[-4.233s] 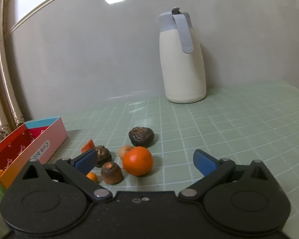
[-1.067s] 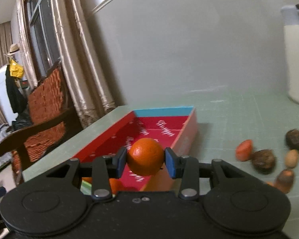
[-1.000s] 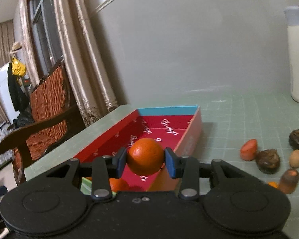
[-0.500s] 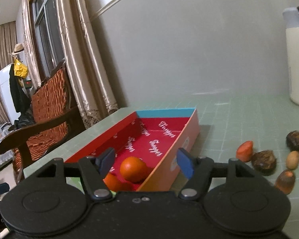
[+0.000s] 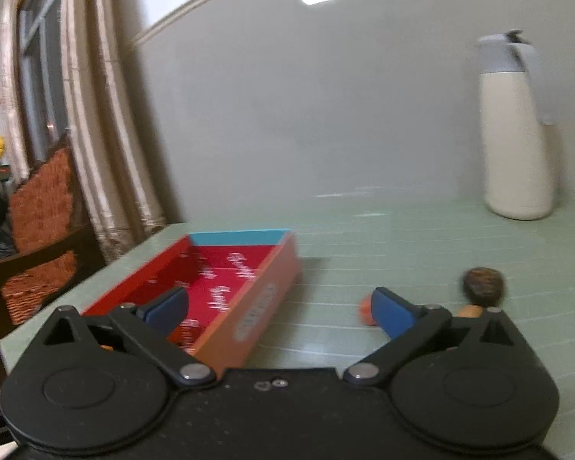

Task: Organize fruits
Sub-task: 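Withdraw the right gripper from the box back toward the fruit, then reach the left gripper to a small kumquat and close on it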

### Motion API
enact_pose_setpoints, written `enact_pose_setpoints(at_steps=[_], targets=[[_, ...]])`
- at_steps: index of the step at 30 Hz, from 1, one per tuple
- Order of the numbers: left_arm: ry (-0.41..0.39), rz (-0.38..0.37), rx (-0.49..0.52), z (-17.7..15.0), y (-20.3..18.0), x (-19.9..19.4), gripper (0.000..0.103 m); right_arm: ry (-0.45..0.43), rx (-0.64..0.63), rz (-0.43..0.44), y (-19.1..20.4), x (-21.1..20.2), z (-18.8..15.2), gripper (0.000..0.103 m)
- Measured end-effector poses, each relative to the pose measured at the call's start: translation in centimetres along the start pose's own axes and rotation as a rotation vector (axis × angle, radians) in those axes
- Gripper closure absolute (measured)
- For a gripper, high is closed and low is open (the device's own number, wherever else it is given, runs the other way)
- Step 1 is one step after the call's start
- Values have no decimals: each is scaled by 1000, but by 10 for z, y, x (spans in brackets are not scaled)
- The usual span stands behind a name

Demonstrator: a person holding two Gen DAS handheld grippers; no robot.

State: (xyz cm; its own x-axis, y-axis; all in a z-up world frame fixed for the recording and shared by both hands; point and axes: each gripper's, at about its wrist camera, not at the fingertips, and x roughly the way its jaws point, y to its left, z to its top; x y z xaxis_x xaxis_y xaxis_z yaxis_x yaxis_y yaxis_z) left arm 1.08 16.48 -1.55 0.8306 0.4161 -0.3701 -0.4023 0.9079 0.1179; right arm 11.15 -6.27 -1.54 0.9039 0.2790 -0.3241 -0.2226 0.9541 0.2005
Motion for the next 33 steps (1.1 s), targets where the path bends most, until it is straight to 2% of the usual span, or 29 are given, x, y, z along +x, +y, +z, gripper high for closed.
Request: enact_pose_setpoints(at_steps=[6, 10, 18, 22, 33], targets=[[-42, -75, 61, 3, -37, -15, 0, 22, 44, -74, -32, -9, -2, 0], [-70, -143, 108, 4, -67, -26, 0, 14, 22, -161, -50, -20, -3, 0], [-105, -273, 212, 1, -121, -46, 0, 5, 53, -281, -91, -41, -3, 0], [-88, -324, 233, -1, -141, -49, 0, 5, 69, -320, -109, -49, -5, 0], [-7, -441, 214, 0, -181, -38, 1, -11, 87, -417, -143, -73, -10, 0]])
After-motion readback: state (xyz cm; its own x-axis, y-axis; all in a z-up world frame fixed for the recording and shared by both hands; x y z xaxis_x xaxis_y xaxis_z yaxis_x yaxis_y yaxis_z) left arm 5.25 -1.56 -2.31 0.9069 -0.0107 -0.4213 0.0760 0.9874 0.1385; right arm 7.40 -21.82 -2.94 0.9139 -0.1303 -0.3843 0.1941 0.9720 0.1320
